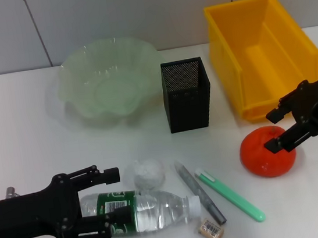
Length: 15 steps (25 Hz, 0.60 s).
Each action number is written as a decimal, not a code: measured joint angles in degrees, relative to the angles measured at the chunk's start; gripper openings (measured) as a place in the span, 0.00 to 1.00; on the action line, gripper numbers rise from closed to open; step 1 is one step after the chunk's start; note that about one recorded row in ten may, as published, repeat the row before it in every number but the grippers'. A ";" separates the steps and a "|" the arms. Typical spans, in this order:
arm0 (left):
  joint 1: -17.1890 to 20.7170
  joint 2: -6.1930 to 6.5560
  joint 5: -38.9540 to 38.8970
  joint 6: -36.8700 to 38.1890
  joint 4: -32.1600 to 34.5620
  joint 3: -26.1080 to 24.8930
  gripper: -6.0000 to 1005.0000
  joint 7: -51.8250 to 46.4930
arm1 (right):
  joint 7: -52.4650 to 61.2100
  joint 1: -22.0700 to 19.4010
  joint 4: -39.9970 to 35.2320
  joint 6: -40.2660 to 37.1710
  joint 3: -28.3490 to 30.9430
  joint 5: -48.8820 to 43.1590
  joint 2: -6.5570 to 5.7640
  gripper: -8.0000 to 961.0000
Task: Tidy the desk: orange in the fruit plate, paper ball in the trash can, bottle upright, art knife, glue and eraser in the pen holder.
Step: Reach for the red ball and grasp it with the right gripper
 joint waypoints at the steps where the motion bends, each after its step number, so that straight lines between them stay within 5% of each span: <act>1: 0.00 0.00 0.00 0.00 0.00 0.00 0.83 0.00 | -0.28 -0.12 0.07 0.56 -0.42 -0.05 0.08 0.82; 15: -0.15 -0.40 0.02 0.21 0.27 -1.47 0.83 -0.39 | -2.65 -2.43 0.34 9.95 -6.92 -1.49 1.75 0.81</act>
